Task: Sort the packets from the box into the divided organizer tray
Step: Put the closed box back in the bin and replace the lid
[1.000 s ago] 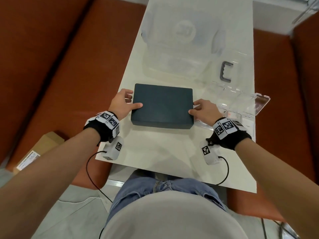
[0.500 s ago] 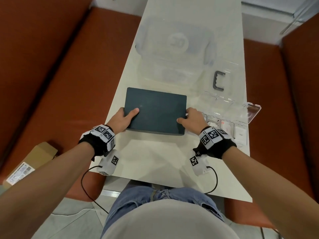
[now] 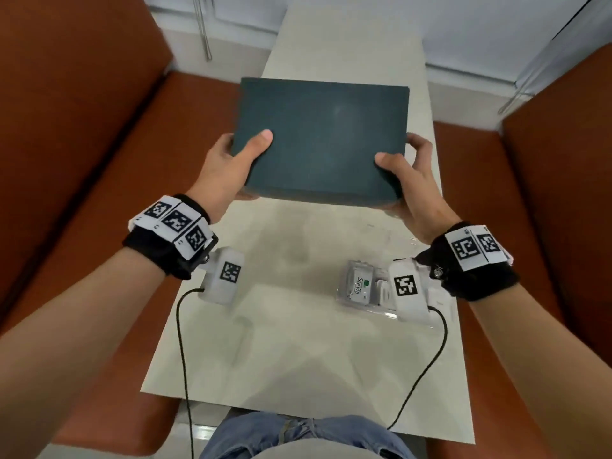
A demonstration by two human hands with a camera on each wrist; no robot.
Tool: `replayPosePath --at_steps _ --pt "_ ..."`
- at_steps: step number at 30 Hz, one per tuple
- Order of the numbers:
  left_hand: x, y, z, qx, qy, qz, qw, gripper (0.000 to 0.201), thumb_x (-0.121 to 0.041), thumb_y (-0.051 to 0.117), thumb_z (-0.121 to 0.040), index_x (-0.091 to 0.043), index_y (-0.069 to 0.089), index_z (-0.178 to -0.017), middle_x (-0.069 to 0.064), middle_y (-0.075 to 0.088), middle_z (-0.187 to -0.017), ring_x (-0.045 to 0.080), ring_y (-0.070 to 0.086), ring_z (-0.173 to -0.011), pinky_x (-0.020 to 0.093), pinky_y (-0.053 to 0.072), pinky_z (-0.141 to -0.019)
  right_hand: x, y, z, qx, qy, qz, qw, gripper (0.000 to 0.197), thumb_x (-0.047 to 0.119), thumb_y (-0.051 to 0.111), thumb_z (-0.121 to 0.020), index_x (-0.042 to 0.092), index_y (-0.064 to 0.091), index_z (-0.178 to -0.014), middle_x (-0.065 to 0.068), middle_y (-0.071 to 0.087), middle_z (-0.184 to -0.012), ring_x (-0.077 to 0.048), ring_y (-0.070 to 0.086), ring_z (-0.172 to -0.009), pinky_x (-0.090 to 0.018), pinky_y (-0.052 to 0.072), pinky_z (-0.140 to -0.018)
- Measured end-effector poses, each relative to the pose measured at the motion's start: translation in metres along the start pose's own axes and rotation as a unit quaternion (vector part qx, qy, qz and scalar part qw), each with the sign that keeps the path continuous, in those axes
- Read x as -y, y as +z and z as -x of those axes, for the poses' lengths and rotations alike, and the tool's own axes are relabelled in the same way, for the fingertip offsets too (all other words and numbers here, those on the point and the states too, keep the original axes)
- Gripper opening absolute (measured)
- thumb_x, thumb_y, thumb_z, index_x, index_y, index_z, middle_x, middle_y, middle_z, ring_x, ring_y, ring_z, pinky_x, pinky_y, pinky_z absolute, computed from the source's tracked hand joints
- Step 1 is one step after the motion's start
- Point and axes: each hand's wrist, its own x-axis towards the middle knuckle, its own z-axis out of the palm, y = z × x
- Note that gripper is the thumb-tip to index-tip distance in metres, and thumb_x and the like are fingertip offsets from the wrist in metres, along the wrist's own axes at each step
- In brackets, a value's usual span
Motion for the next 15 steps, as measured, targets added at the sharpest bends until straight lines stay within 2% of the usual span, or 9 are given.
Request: replayPosePath --at_steps 2,5,7,8,9,11,13,15 --pt "-0.017 0.015 -0.020 0.005 -0.001 -0.017 1.000 0.052 -0.065 0.074 -0.065 -0.035 0.060 -0.105 -0.009 0.071 -0.104 0.014 0.071 -0.089 0.042 0.060 -0.068 0.014 -0.006 -0.019 -0.034 -0.001 -0.018 0.999 0.051 0.026 0.064 -0.084 0.029 0.035 -0.126 0.004 0.067 -0.111 -0.016 0.068 -0.099 -0.041 0.056 -0.078" --pt "-0.030 0.033 -0.052 0.016 -0.008 -0.034 0.999 0.049 -0.064 0.069 -0.073 -0.030 0.061 -0.107 -0.006 0.070 -0.103 0.017 0.070 -0.092 0.045 0.060 -0.072 0.032 -0.013 -0.049 -0.067 -0.005 -0.007 0.998 0.058 0.030 0.067 -0.081 0.024 0.036 -0.130 0.000 0.067 -0.110 -0.016 0.069 -0.093 -0.044 0.057 -0.081" --pt "-0.031 0.040 -0.071 0.012 0.008 -0.079 0.997 0.050 -0.064 0.059 -0.083 -0.023 0.061 -0.113 -0.002 0.068 -0.111 0.019 0.067 -0.100 0.044 0.058 -0.082 0.039 -0.016 -0.067 -0.085 -0.009 0.007 0.996 0.062 0.033 0.068 -0.077 0.024 0.037 -0.130 0.000 0.067 -0.109 -0.014 0.069 -0.091 -0.046 0.057 -0.083" --pt "-0.030 0.042 -0.080 0.001 0.029 -0.139 0.990 0.053 -0.062 0.051 -0.089 -0.019 0.060 -0.118 0.002 0.066 -0.118 0.022 0.064 -0.106 0.043 0.054 -0.090 0.042 -0.018 -0.076 -0.096 -0.010 0.019 0.995 0.064 0.036 0.069 -0.075 0.025 0.037 -0.129 0.001 0.067 -0.109 -0.014 0.068 -0.092 -0.046 0.057 -0.084" --pt "-0.028 0.042 -0.088 -0.014 0.052 -0.212 0.976 0.055 -0.059 0.045 -0.094 -0.014 0.058 -0.124 0.007 0.063 -0.125 0.025 0.060 -0.112 0.039 0.049 -0.097 0.043 -0.019 -0.083 -0.110 -0.009 0.037 0.993 0.065 0.039 0.069 -0.071 0.026 0.037 -0.127 0.000 0.065 -0.110 -0.015 0.067 -0.094 -0.047 0.056 -0.086" --pt "-0.021 0.038 -0.101 -0.048 0.074 -0.343 0.935 0.053 -0.046 0.042 -0.099 -0.008 0.050 -0.135 0.015 0.055 -0.135 0.031 0.051 -0.124 0.034 0.039 -0.100 0.044 -0.020 -0.097 -0.140 -0.008 0.084 0.986 0.069 0.045 0.069 -0.066 0.028 0.037 -0.125 -0.001 0.062 -0.113 -0.019 0.065 -0.099 -0.048 0.054 -0.090" --pt "-0.013 0.032 -0.113 -0.061 0.057 -0.426 0.901 0.050 -0.029 0.048 -0.099 -0.003 0.041 -0.141 0.021 0.047 -0.140 0.036 0.045 -0.128 0.037 0.035 -0.103 0.042 -0.018 -0.107 -0.157 -0.016 0.133 0.978 0.069 0.047 0.068 -0.067 0.028 0.035 -0.125 0.001 0.059 -0.112 -0.019 0.063 -0.098 -0.046 0.053 -0.090" --pt "-0.004 0.026 -0.121 -0.060 0.024 -0.474 0.878 0.048 -0.016 0.048 -0.098 0.001 0.037 -0.141 0.026 0.044 -0.139 0.040 0.044 -0.126 0.041 0.037 -0.102 0.036 -0.013 -0.114 -0.158 -0.024 0.184 0.970 0.068 0.046 0.067 -0.072 0.026 0.033 -0.127 0.001 0.056 -0.113 -0.019 0.060 -0.097 -0.043 0.052 -0.090"
